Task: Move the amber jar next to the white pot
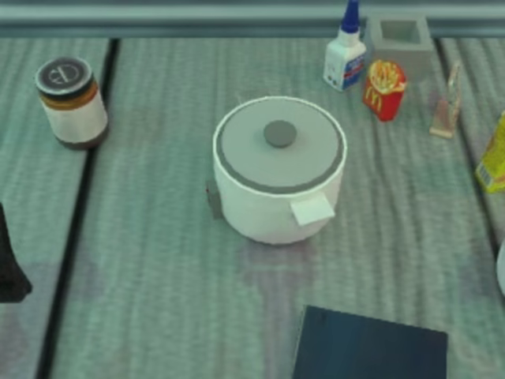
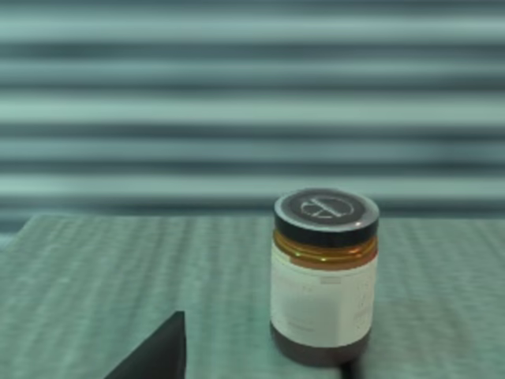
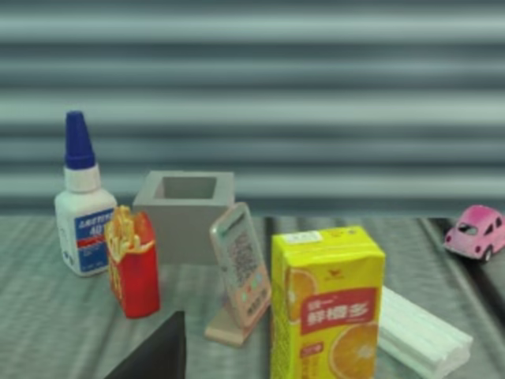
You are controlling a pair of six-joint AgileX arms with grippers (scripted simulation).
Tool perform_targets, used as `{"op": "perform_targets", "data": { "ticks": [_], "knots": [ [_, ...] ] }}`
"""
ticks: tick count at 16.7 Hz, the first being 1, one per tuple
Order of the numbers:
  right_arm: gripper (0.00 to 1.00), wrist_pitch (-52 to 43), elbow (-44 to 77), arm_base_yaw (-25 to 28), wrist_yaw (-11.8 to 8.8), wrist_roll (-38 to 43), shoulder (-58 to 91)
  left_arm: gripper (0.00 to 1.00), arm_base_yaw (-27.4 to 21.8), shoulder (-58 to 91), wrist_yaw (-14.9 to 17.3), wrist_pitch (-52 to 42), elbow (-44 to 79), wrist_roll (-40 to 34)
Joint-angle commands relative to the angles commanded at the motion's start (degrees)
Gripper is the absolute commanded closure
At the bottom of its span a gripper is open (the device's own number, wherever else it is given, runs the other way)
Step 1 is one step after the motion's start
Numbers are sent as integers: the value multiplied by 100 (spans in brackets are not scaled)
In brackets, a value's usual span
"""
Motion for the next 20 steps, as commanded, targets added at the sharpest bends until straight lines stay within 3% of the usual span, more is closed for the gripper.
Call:
{"op": "perform_targets", "data": {
  "ticks": [5,9,20],
  "knots": [
    [0,0,0,0,0,0,0,0,-27,310,42,-222,167,34],
    [0,0,0,0,0,0,0,0,-89,1415,155,-895,1028,150],
    [0,0,0,0,0,0,0,0,-171,6508,391,-3620,6281,628]
  ]
}}
